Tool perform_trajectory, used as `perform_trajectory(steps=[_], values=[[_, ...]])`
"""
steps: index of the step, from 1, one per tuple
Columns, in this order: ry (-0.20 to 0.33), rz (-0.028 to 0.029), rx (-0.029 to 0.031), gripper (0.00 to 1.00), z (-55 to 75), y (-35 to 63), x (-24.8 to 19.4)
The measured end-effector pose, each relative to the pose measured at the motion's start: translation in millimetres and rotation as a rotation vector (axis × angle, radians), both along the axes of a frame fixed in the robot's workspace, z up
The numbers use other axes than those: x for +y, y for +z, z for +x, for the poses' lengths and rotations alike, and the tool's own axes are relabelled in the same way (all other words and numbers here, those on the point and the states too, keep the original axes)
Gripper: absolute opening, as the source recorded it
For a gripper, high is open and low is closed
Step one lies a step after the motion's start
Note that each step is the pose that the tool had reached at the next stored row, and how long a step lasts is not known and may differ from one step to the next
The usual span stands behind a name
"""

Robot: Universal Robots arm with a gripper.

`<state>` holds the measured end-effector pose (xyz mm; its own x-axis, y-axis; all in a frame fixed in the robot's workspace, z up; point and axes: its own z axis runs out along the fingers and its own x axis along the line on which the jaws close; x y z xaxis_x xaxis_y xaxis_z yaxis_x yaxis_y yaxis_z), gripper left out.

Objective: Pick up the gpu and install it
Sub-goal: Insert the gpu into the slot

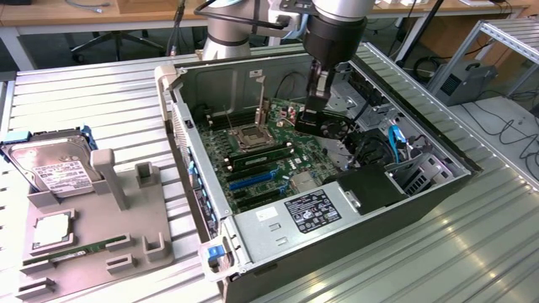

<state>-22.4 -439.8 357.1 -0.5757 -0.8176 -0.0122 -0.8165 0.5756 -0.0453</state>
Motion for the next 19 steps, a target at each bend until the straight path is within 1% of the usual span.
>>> perform_trajectory(steps=[19], values=[[0.098, 0.0000, 0.0000, 0.26, 0.0, -0.2, 0.0]])
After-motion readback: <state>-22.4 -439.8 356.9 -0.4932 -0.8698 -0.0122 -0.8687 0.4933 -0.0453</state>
